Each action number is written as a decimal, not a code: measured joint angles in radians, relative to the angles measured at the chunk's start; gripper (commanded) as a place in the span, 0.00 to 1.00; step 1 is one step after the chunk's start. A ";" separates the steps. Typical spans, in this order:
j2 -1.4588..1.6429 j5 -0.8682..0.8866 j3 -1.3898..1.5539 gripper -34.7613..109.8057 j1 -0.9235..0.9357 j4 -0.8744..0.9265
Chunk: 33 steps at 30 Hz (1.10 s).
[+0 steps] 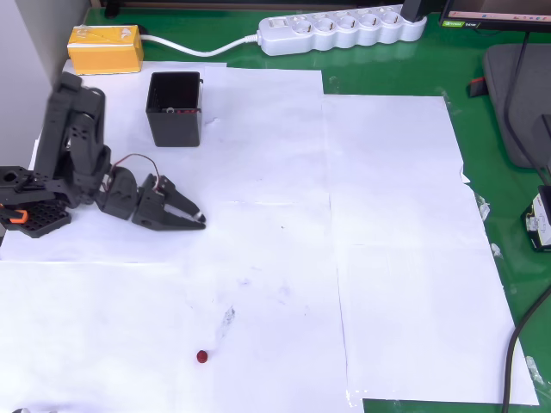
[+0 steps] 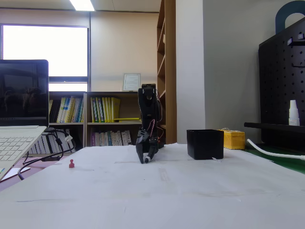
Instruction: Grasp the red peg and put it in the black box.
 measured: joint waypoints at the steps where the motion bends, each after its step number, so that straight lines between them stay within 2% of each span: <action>1: 0.023 0.005 0.017 0.24 0.006 -0.023; 9: 0.169 0.038 0.069 0.24 0.051 -0.183; 17: 0.238 0.077 0.114 0.37 0.178 -0.261; 22: 0.290 0.094 0.126 0.40 0.262 -0.321; 25: 0.295 0.095 0.127 0.43 0.307 -0.331; 33: 0.296 0.087 0.147 0.43 0.445 -0.316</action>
